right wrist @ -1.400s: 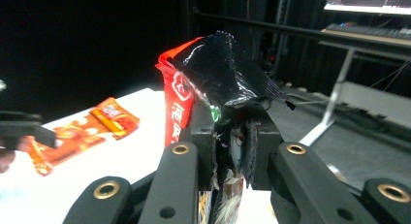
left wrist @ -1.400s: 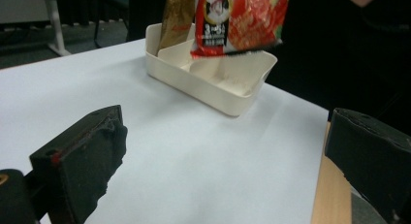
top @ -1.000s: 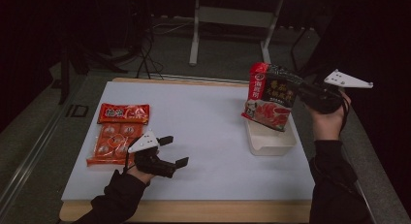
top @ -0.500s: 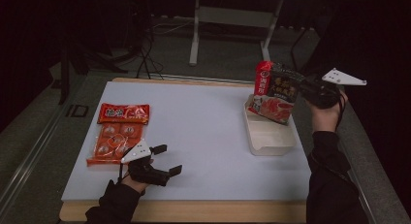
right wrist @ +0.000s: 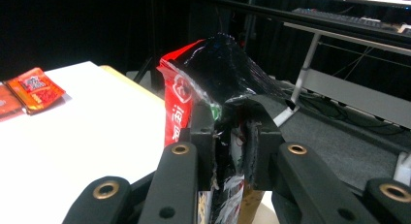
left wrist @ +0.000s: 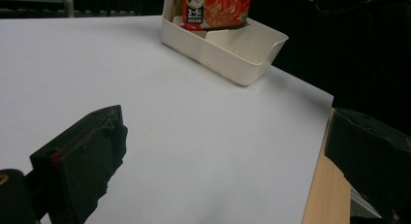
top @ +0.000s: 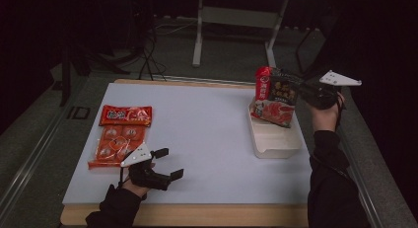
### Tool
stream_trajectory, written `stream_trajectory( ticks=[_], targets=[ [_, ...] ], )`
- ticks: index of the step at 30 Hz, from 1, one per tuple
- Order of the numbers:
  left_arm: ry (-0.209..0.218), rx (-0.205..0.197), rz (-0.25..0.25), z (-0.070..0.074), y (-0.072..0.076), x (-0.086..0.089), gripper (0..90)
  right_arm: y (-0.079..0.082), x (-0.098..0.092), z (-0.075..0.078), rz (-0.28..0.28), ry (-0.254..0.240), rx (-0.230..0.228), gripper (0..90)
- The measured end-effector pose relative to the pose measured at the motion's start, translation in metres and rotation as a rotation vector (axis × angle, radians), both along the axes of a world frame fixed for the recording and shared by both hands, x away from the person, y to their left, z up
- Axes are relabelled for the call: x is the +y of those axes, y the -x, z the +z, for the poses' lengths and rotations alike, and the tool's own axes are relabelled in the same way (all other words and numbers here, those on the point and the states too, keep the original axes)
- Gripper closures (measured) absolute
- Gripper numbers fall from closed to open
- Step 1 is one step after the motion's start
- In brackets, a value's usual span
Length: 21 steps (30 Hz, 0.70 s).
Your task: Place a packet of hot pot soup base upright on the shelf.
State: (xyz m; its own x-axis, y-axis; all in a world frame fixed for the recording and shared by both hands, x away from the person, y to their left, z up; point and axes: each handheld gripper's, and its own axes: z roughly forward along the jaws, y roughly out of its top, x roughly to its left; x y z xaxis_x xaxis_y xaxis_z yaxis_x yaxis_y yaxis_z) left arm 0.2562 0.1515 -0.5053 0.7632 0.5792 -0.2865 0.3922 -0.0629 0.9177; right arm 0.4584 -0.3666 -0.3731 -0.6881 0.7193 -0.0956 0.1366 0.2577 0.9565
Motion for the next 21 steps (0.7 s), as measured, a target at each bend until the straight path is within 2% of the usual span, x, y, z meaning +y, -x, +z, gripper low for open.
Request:
stream_trajectory(
  ticks=[3,8,15,19,21],
  targets=[
    [0.000,0.007,-0.006,-0.002,0.000,0.000,1.6,-0.003,0.006,-0.005,0.033,0.026,-0.004,76.9],
    [0.004,0.011,-0.006,-0.003,0.000,-0.001,1.6,-0.003,0.009,-0.009,0.055,0.028,-0.011,76.5],
    [0.005,0.014,-0.006,-0.004,0.000,-0.001,1.6,-0.001,0.008,-0.021,0.072,-0.013,0.018,75.3],
    [-0.001,0.010,-0.004,-0.004,0.000,-0.002,1.6,0.001,0.006,-0.025,0.065,-0.040,0.019,75.0],
    [-0.007,0.011,-0.007,-0.005,-0.001,-0.002,1.6,0.002,0.004,-0.028,0.051,-0.050,0.035,74.6]
  ],
)
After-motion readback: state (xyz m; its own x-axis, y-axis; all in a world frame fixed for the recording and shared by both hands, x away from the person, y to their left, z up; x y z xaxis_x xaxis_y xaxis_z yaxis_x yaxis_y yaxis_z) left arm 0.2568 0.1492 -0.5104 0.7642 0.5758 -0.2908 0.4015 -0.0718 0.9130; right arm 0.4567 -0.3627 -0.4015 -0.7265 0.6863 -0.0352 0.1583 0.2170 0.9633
